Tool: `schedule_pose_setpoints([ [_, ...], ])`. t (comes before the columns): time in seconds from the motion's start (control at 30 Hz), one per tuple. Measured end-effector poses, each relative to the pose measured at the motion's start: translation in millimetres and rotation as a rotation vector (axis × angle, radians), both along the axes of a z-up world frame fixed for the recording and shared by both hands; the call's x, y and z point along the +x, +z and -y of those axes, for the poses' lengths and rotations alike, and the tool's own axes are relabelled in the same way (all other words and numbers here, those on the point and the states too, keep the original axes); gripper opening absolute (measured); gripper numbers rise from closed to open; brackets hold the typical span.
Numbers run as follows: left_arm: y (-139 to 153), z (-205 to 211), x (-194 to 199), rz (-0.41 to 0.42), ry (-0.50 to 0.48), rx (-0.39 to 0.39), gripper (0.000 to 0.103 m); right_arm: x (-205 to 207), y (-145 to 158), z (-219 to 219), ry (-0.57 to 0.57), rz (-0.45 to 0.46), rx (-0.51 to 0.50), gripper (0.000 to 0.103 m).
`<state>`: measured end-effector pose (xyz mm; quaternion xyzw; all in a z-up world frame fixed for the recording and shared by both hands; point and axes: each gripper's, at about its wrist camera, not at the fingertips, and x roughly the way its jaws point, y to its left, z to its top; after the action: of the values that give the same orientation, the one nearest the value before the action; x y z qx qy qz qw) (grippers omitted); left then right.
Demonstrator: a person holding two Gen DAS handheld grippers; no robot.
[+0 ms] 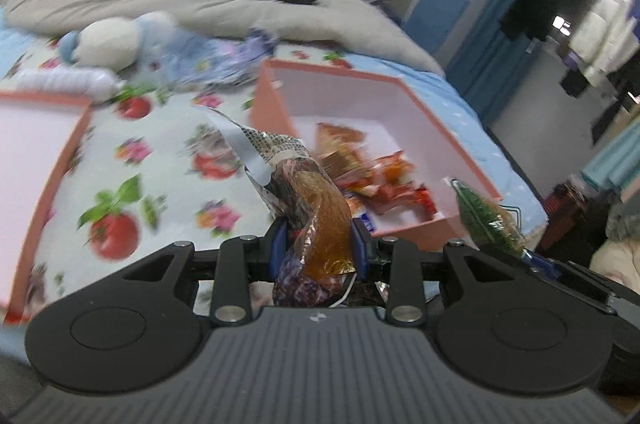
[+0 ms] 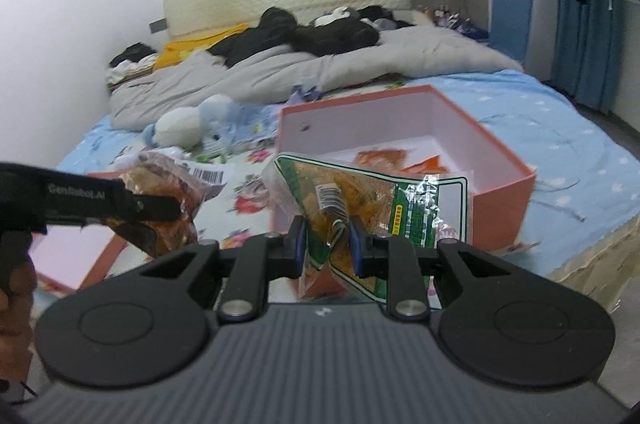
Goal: Organize snacks
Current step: 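Lift and carry the jerky bag and pastry bag with both tools over the box, then open both tools to drop the jerky bag and pastry bag into the box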
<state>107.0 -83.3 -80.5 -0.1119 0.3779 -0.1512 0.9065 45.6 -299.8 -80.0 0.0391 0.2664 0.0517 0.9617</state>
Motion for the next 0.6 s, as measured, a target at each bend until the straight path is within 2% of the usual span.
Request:
schedule_pose_setpoints([
  [0.27,4.1,40.4,66.5,0.031,-0.096,0.009,0.038,44.5,1.6,22.0,-0.044,0.029,-0.001,0.025],
  [0.6,-8.3,69.9,155.4,0.010,-0.124,0.024,0.038,108.2,-9.5,40.1,-0.042,0.012,-0.014,0.026],
])
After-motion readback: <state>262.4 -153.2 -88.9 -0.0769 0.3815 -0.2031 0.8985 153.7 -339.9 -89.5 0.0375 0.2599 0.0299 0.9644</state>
